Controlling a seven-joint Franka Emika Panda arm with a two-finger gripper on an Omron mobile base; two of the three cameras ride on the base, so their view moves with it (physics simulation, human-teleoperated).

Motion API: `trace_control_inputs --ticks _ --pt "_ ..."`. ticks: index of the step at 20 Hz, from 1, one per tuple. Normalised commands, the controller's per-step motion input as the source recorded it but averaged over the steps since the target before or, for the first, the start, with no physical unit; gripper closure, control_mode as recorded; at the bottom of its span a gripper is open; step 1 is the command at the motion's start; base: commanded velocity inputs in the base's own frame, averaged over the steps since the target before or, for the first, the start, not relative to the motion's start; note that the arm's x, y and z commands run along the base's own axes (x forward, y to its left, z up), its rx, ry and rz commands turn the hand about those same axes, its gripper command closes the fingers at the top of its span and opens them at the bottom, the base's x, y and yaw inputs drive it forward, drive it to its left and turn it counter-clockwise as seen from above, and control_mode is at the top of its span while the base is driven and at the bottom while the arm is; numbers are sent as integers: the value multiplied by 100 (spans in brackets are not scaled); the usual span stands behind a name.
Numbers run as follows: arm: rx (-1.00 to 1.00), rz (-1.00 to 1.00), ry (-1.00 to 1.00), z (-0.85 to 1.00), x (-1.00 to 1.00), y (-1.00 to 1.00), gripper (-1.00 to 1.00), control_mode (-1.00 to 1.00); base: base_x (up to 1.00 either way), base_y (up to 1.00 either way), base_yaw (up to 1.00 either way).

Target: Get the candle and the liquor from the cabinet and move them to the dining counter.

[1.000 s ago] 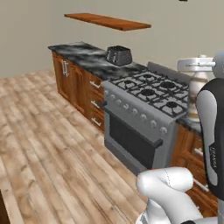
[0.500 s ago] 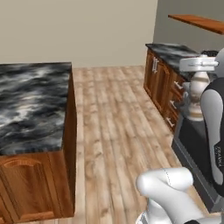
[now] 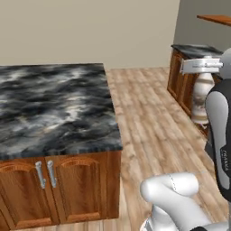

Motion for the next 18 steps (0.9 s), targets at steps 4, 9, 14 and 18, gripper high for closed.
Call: trace_control_inputs --ticks 4,9,14,18 --pt "0 0 0 0 0 0 100 100 20 100 -1" --pt "0 0 0 0 0 0 100 100 32 100 15" --pt "0 0 0 0 0 0 100 100 27 94 66" --pt "0 0 0 0 0 0 100 100 64 86 45"
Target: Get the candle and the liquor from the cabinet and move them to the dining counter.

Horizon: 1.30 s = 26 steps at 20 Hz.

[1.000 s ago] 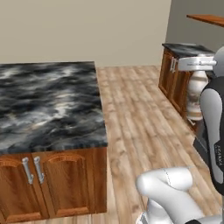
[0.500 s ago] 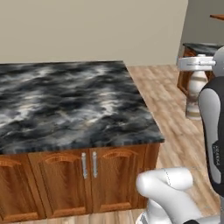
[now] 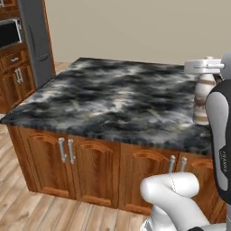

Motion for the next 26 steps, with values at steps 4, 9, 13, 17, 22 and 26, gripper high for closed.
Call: trace_control_inputs --ticks 4,9,13,17,22,26 --pt "0 0 0 0 0 0 100 100 100 63 13" --pt "0 0 0 0 0 0 100 100 100 40 0" --pt "0 0 0 0 0 0 100 100 46 60 -13" --pt "0 0 0 0 0 0 100 100 -31 13 -56" --pt "0 0 0 0 0 0 100 100 -16 50 -58" --pt "0 0 0 0 0 0 100 100 -46 100 -20"
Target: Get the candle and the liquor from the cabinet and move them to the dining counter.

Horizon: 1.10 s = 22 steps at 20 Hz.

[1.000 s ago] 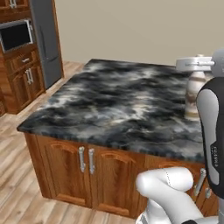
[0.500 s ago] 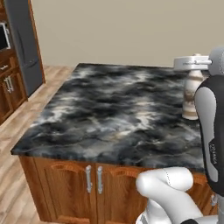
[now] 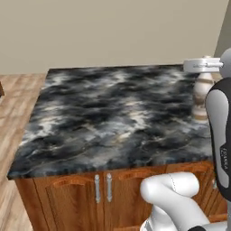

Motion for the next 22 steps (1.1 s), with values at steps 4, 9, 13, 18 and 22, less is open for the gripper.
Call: trace_control_inputs --ticks 4,9,13,18,22 --pt "0 0 0 0 0 0 100 100 -24 100 -7" --pt "0 0 0 0 0 0 100 100 -3 100 -6" --pt "0 0 0 0 0 0 100 100 2 100 -11" --pt "0 0 0 0 0 0 100 100 3 100 -12" --pt "0 0 0 0 0 0 100 100 0 100 -10"
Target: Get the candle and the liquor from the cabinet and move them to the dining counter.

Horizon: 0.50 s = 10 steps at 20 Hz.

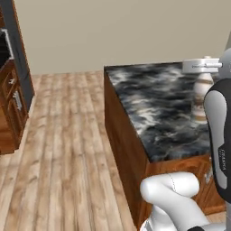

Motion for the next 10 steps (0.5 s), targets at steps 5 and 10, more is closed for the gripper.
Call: trace_control_inputs --ticks 5,10 --pt "0 0 0 0 0 0 100 100 8 100 -9" --pt "0 0 0 0 0 0 100 100 58 100 -6"
